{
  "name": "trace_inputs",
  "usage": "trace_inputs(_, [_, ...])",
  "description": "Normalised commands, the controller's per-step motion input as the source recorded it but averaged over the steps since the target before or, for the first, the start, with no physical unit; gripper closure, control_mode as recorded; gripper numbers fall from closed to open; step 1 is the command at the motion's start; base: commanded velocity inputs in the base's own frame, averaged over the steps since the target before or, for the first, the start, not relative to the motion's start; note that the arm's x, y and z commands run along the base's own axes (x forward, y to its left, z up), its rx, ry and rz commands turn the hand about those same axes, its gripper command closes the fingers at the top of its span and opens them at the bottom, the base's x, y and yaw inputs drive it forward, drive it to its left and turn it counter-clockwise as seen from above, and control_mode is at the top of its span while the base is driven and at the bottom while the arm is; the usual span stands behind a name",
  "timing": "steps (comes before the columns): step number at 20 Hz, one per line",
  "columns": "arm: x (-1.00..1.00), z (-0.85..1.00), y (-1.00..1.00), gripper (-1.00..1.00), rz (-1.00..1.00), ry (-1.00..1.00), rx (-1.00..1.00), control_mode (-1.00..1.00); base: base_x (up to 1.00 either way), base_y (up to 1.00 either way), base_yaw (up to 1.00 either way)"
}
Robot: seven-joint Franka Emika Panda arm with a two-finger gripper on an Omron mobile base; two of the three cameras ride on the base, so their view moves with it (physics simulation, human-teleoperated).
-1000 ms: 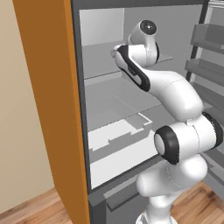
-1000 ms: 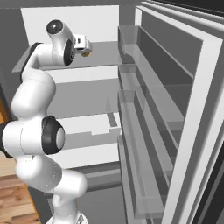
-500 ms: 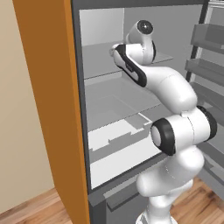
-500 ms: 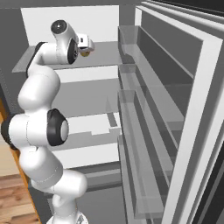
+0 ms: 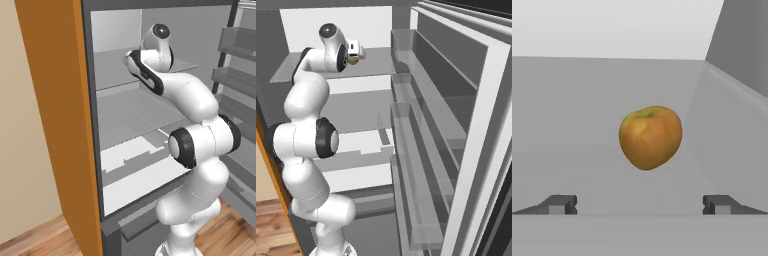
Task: Pick the apple and pear from the fridge and place them inside the tupperware on the counter.
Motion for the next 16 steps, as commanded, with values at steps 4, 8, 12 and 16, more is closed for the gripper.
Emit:
trace_inputs(4, [0.3, -0.1, 0.03, -1.0, 0.0, 0.07, 0.0, -1.0, 0.0, 0.0, 0.0])
trace_inputs(8, [0.33, -0.06, 0.02, -1.0, 0.0, 0.06, 0.0, -1.0, 0.0, 0.0, 0.0])
trace_inputs(12, [0.33, -0.04, 0.01, -1.0, 0.0, 0.04, 0.0, -1.0, 0.0, 0.0, 0.0])
trace_inputs(16, [0.32, -0.03, 0.02, -1.0, 0.0, 0.01, 0.0, -1.0, 0.0, 0.0, 0.0])
